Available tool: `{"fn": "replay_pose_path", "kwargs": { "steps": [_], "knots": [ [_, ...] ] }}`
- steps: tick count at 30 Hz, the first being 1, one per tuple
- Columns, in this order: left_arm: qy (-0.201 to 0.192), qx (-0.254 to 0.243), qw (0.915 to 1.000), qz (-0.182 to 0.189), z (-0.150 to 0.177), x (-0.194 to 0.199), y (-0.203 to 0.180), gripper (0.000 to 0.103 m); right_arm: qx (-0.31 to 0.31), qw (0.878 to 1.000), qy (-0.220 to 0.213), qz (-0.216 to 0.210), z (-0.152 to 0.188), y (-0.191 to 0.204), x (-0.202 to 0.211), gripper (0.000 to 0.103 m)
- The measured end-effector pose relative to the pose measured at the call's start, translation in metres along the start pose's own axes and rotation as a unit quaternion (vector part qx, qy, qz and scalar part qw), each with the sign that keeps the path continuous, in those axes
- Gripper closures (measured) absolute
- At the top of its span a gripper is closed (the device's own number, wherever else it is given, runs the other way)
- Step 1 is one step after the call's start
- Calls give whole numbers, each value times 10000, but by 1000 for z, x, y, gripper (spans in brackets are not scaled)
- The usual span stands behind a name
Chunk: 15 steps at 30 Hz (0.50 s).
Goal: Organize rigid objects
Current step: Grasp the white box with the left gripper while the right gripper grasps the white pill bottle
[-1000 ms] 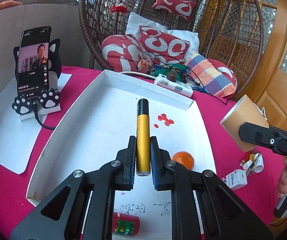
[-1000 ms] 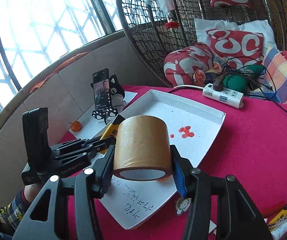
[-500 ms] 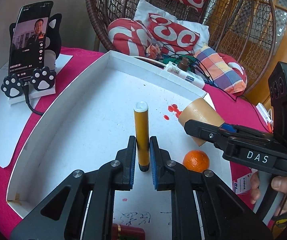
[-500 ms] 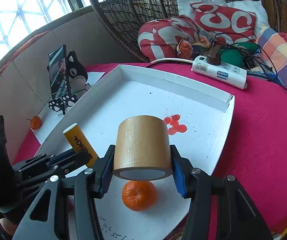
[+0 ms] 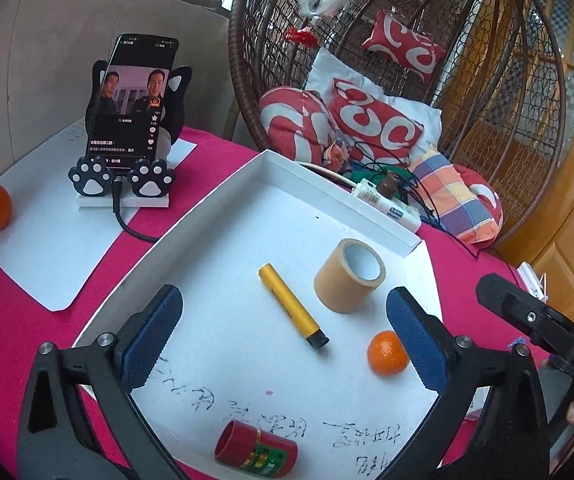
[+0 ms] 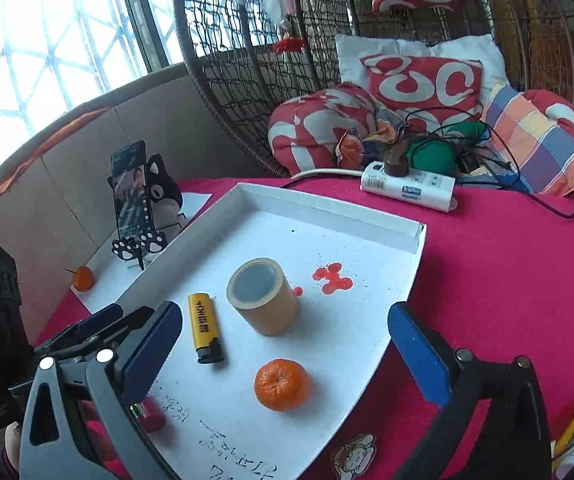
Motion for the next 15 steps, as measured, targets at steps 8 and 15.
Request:
{"fn": "replay_pose_path", "kwargs": {
  "steps": [8, 15],
  "knots": [
    [-283, -524, 9974, 406, 1, 29, -37, 0, -190, 9936, -1115, 36, -18, -24, 92, 0],
    [128, -1309, 9844, 1168, 36, 21, -103, 0, -864, 9776, -1852, 509, -13, -97, 163, 0]
  ]
}}
Point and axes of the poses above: each gripper's, at about its wrist camera, not at the fingertips, and x roughly against the way its jaws point, y to its left, z to its underside, the point moved 9 cm from there along -x, roughly the way its jaws point, and after that the axes turned 2 degrees about -z, right-handed, at the moved point
